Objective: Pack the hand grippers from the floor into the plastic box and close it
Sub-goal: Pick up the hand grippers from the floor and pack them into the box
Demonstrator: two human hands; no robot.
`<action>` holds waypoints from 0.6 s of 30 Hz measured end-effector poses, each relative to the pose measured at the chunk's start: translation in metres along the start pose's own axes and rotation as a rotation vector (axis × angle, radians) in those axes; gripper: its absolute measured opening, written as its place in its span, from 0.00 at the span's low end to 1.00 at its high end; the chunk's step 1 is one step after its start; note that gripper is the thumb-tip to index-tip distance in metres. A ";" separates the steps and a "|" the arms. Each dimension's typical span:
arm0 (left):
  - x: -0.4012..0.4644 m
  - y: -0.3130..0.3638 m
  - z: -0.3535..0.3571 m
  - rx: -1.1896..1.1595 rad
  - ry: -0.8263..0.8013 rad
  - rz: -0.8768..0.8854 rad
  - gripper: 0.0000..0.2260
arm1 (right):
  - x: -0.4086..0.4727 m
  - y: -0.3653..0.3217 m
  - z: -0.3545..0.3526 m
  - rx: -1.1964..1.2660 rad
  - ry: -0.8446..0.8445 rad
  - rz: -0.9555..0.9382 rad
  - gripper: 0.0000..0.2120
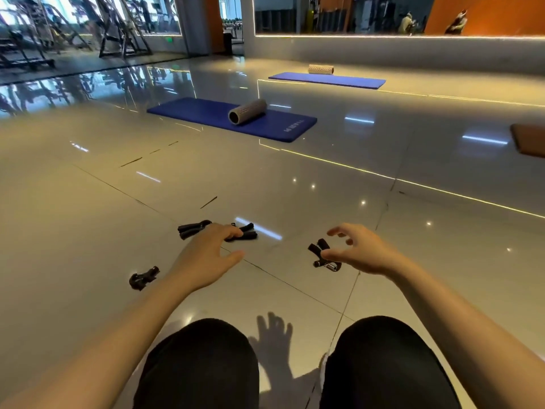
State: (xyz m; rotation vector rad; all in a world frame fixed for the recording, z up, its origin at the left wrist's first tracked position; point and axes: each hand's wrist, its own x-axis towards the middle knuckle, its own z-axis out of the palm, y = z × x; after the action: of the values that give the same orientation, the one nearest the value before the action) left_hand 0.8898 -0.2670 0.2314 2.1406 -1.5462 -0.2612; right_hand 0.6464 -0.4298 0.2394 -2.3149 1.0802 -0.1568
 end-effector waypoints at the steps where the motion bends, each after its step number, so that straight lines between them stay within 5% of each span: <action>1: 0.018 -0.009 0.005 0.009 -0.018 0.001 0.19 | 0.016 0.005 0.003 0.011 -0.013 0.012 0.27; 18: 0.266 -0.189 0.182 0.124 -0.409 -0.159 0.29 | 0.268 0.179 0.129 -0.098 -0.324 0.390 0.40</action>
State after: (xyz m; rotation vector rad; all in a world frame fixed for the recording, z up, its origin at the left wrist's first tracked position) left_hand 1.0625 -0.5181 0.0148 2.4217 -1.6418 -0.7128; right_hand 0.7490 -0.6592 0.0001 -2.0662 1.3590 0.4150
